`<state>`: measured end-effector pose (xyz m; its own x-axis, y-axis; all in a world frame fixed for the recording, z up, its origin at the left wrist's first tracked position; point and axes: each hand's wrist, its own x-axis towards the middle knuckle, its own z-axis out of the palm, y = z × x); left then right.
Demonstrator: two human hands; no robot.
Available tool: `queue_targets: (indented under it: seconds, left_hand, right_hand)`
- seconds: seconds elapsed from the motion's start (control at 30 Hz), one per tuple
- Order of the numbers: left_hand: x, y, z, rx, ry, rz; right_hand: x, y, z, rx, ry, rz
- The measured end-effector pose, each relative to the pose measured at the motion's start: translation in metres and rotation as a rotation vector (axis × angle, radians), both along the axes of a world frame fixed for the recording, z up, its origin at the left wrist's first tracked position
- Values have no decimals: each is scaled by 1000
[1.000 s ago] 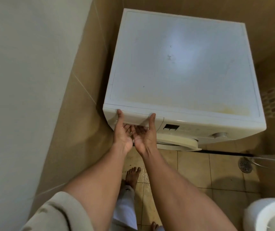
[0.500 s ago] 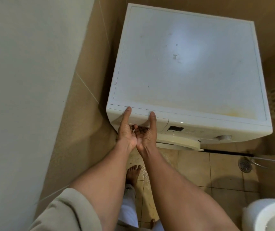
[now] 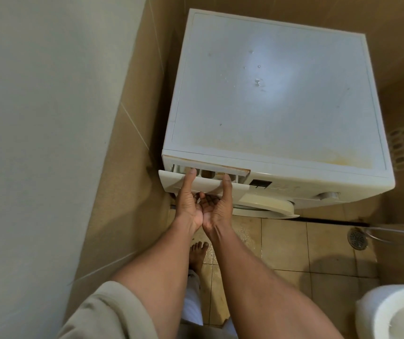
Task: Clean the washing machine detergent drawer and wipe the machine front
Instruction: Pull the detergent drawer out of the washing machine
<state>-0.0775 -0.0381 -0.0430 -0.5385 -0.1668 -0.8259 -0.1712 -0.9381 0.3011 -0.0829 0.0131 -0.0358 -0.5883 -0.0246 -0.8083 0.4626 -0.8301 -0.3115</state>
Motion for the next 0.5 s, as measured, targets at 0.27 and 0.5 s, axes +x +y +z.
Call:
queue_targets:
  seconds: [0.27, 0.5]
  left_hand:
    - [39, 7, -5, -30, -4, -39]
    - [87, 18, -6, -133, 7, -71]
  right_hand:
    - [39, 13, -3, 5, -18, 50]
    - [87, 35, -3, 39, 31, 151]
